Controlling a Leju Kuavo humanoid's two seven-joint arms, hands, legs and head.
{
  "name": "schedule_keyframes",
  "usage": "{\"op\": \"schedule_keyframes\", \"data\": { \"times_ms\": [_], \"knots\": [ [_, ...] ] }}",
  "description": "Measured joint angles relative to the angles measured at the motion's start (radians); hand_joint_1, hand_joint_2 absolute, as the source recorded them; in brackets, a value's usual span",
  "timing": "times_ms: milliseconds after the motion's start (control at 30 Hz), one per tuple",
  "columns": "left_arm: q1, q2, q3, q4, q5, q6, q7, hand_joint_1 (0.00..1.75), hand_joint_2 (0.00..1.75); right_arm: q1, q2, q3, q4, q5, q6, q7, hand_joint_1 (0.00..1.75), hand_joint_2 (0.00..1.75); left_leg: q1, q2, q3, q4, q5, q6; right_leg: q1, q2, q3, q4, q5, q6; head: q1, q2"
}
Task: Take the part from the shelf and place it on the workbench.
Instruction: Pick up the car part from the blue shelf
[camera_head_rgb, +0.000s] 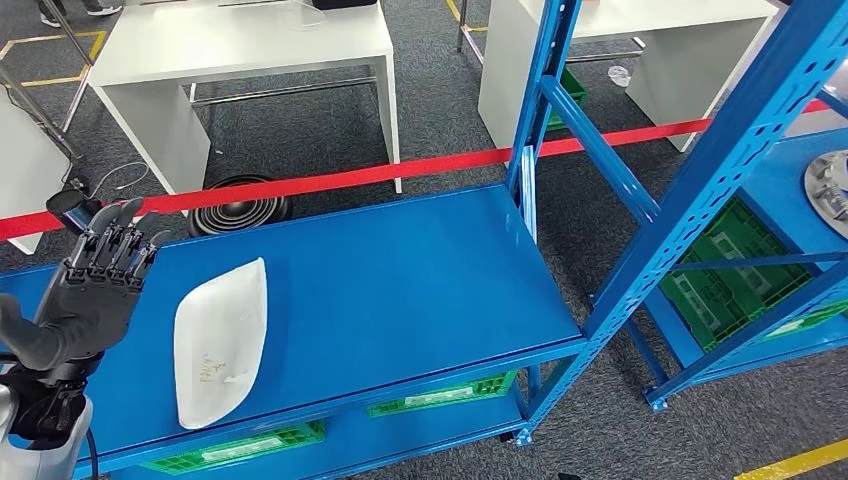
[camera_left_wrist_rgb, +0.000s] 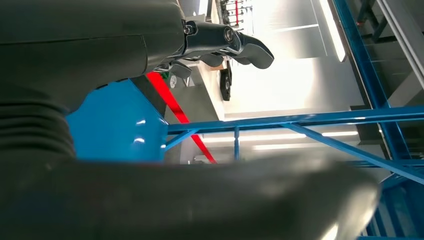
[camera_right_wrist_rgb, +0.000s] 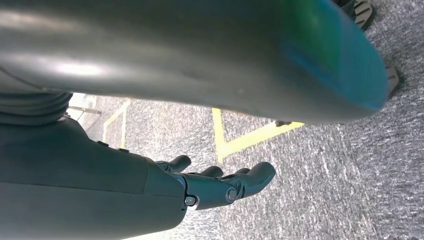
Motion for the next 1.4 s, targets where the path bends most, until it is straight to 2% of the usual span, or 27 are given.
{"op": "schedule_keyframes", "data": {
  "times_ms": [267,400,833,1167,1400],
  "knots": [
    [0.041,-0.015,0.015,-0.039,0.056,-0.015,0.032,0.00,0.00,0.000,0.000,0.000,0.000,0.012,0.004,0.000,0.00,0.00,0.000,0.000,0.000,0.000,-0.001,0.001,-0.001,0.000,0.000,0.000,0.000,0.001,0.000,0.000],
    [0.060,-0.025,0.022,-0.052,0.044,-0.009,0.031,0.00,1.75,0.000,0.000,-0.001,0.000,0.017,0.009,-0.008,0.00,0.00,0.000,0.000,0.000,0.000,-0.001,0.001,-0.001,0.000,0.000,0.000,-0.001,0.001,0.000,0.000],
    [0.103,-0.024,0.033,-0.073,-0.179,0.096,-0.042,0.00,1.75,0.001,0.000,-0.001,0.000,0.030,0.016,-0.006,0.00,0.00,0.000,0.000,0.000,0.000,-0.001,0.001,-0.001,0.000,0.000,0.000,-0.001,0.001,0.000,0.000],
    [0.104,-0.015,0.033,-0.072,-0.201,0.105,-0.062,0.00,1.75,0.001,0.000,-0.006,0.000,0.030,0.016,-0.007,0.00,0.00,0.000,0.000,0.000,0.000,-0.001,0.001,-0.001,0.000,0.000,0.000,-0.001,0.001,0.000,0.000],
    [0.104,-0.015,0.033,-0.068,-0.229,0.170,-0.062,0.00,1.75,0.001,0.000,-0.008,0.000,0.029,0.017,-0.009,0.00,0.00,0.000,0.000,0.000,0.000,-0.001,0.001,-0.001,0.000,0.000,0.000,-0.001,0.001,0.000,0.000]
  ]
}}
